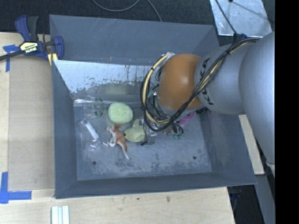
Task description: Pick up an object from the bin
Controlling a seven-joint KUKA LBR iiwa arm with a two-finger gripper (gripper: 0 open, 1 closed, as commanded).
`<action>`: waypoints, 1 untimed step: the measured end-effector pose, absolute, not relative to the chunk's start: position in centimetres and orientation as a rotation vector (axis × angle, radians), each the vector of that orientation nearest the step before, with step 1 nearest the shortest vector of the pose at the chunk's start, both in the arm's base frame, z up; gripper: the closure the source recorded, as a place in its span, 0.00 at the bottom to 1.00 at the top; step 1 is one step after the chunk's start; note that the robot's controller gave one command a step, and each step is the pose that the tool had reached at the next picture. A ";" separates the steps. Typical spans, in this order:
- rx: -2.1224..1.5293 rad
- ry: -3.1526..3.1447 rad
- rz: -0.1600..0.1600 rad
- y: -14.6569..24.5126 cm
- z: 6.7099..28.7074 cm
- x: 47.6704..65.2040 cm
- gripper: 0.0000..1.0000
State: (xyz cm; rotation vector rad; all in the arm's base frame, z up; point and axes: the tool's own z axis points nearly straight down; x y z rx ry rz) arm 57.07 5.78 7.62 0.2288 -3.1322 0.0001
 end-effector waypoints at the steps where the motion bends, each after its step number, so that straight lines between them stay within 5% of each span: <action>1: 0.229 -3.127 0.000 5.8 9.7 56.9 1.00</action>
Offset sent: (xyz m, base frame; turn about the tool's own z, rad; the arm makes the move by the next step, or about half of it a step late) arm 0.0000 -0.0001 0.0342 0.0000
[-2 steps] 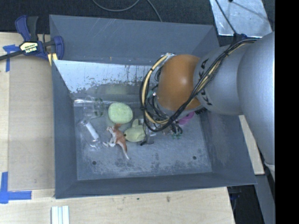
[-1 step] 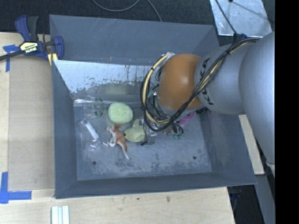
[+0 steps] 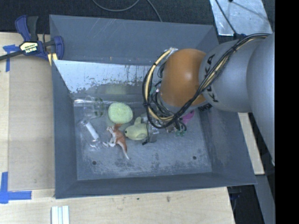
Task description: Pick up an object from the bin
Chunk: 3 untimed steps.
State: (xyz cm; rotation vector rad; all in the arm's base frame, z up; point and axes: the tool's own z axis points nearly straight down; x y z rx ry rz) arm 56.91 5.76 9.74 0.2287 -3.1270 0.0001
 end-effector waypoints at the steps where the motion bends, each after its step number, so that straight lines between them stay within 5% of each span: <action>1: 0.230 -3.137 0.000 5.8 11.6 57.2 1.00; 3: 0.232 -3.140 0.000 5.8 12.9 57.2 1.00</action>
Offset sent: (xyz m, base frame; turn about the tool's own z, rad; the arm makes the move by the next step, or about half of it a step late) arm -0.0002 0.0000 0.0366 0.0000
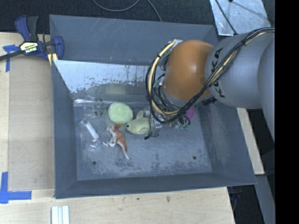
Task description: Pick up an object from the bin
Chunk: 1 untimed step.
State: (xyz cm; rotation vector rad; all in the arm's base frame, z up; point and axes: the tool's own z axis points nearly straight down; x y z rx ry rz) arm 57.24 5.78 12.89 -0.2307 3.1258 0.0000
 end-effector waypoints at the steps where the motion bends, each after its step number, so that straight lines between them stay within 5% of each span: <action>1: -0.232 3.132 0.000 5.8 13.6 57.1 1.00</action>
Offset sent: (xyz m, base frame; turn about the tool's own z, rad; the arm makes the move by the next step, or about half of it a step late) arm -0.0002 0.0003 0.0172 0.0000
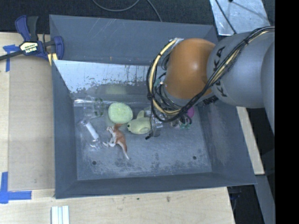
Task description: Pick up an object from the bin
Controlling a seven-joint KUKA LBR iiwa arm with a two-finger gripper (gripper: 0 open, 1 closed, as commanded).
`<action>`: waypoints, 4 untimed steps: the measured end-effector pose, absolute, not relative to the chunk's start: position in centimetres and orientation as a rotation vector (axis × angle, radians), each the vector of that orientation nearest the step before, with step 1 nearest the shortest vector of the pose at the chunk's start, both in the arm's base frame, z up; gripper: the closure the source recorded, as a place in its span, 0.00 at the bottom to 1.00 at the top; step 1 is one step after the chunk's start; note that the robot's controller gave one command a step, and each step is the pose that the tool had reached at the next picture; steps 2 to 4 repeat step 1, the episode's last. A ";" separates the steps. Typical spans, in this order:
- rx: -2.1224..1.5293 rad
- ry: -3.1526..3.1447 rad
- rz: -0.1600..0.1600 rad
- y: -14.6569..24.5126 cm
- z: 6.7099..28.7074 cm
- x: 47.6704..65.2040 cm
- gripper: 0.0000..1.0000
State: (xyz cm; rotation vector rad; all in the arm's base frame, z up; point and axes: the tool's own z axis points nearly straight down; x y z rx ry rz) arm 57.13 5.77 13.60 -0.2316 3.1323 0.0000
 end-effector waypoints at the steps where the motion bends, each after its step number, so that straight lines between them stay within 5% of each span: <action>1: -0.232 3.131 0.000 5.8 15.0 57.2 1.00; 4: -0.232 3.131 0.000 5.8 15.0 57.2 1.00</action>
Offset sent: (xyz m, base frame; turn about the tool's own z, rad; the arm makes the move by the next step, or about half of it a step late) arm -0.0001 0.0001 0.0010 0.0000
